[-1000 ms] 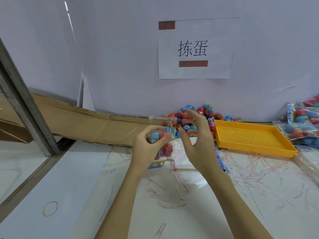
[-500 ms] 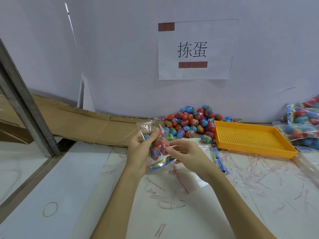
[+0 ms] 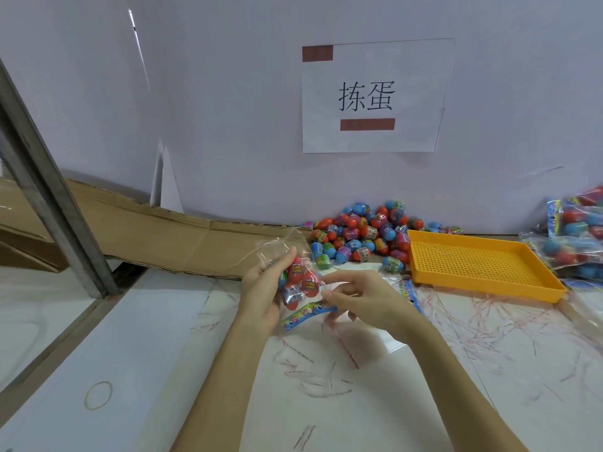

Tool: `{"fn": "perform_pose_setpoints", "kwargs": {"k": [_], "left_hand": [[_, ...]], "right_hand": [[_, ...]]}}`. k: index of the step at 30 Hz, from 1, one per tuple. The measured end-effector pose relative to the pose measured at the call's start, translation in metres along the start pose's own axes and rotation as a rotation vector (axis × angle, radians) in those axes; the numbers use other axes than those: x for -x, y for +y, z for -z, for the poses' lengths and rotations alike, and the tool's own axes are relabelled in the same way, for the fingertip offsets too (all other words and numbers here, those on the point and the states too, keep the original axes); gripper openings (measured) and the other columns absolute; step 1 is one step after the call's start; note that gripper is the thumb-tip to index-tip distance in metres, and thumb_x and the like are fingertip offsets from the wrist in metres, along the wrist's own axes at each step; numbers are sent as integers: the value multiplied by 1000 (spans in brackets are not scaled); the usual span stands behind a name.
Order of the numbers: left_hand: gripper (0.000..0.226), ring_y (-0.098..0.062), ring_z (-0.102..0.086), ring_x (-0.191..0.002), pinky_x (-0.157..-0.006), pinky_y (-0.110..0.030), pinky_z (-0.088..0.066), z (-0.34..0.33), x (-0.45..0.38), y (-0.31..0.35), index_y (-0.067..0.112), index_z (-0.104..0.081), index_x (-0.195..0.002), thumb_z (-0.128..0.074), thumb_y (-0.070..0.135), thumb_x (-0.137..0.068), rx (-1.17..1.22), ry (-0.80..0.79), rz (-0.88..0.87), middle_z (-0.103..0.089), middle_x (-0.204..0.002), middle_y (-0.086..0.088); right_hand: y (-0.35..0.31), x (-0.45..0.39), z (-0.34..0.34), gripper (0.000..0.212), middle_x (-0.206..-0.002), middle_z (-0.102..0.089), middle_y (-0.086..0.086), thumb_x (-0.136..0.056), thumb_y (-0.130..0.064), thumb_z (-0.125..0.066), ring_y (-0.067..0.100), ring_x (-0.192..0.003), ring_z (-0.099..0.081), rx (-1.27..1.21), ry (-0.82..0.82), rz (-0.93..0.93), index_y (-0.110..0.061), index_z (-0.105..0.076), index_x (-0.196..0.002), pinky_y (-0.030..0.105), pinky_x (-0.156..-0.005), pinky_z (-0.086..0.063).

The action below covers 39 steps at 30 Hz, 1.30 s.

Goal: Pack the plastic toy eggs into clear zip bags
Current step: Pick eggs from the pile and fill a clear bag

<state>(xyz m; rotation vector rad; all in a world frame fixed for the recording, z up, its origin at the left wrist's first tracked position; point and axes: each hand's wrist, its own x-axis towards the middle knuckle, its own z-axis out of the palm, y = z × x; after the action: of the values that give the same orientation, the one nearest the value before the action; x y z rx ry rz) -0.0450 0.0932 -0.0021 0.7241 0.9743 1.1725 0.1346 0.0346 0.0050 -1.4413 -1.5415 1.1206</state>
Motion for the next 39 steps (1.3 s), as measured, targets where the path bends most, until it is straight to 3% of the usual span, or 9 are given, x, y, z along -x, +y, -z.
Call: {"fn": "perform_pose_setpoints", "kwargs": {"k": [5, 10, 16, 19, 23, 26, 33, 37, 39], "left_hand": [[43, -17, -79, -81, -61, -31, -62, 3, 5, 1, 23, -76, -99, -88, 50, -67, -408, -122, -204, -80, -88, 1], [46, -15, -78, -88, -69, -32, -64, -9, 8, -6, 32, -71, -108, -62, 70, -84, -532, -150, -345, -79, -95, 6], [29, -20, -75, -84, -71, -35, -64, -1, 1, -6, 21, -75, -89, -55, 30, -107, -450, 46, -566, -78, -88, 4], [25, -22, -76, -79, -69, -32, -64, 0, 2, -3, 23, -77, -91, -60, 36, -104, -371, 36, -516, -79, -88, 0], [28, -7, -73, -90, -69, -17, -58, -5, 4, -4, 26, -73, -107, -74, 48, -88, -443, -107, -400, -76, -96, 14], [31, -10, -73, -96, -71, -21, -58, -5, 2, -8, 20, -72, -115, -81, 33, -88, -473, -107, -267, -76, -102, 5], [20, -15, -77, -75, -57, -24, -58, -3, 7, -1, 11, -78, -101, -84, 20, -85, -104, -79, -119, -80, -91, -6], [25, -21, -78, -84, -66, -31, -61, 0, 6, 0, 10, -78, -104, -84, 24, -85, -187, -143, -73, -79, -96, -8], [24, -17, -75, -81, -67, -28, -60, -1, 7, -2, 12, -79, -100, -81, 32, -87, -263, -145, -139, -79, -91, -5]], "right_hand": [[-1, -3, -7, 39, -107, -76, -9, -98, -47, -57, 8, -98, -71, -27, 185, 128, -21, -71, -124, 24, -75, -60], [0, -3, -13, 20, -94, -78, -1, -102, -25, -61, 14, -88, -75, -190, 297, 134, -15, -78, -105, 25, -69, -60], [4, -1, -1, 21, -91, -79, 4, -101, -19, -61, 21, -84, -76, -308, 358, 53, -15, -79, -91, 30, -73, -62], [3, -1, 2, 23, -86, -78, 6, -100, -16, -62, 17, -78, -75, -326, 371, 31, -15, -80, -86, 25, -68, -59], [5, -1, 3, 23, -85, -78, 5, -100, -17, -61, 16, -79, -74, -283, 359, 20, -13, -79, -88, 26, -69, -59], [5, -1, 3, 23, -84, -78, 5, -101, -18, -61, 17, -77, -74, -289, 338, 27, -13, -78, -87, 24, -68, -59], [5, -4, 0, 23, -78, -75, 6, -103, -19, -58, 17, -73, -73, -155, 340, 68, -10, -74, -90, 24, -63, -59], [3, -3, -2, 15, -93, -76, 0, -101, -28, -62, 13, -82, -74, -182, 346, 129, -20, -71, -111, 25, -68, -60], [1, -2, -4, 12, -87, -76, -1, -99, -26, -66, 12, -78, -73, -188, 384, 155, -19, -73, -106, 24, -66, -59]]}}
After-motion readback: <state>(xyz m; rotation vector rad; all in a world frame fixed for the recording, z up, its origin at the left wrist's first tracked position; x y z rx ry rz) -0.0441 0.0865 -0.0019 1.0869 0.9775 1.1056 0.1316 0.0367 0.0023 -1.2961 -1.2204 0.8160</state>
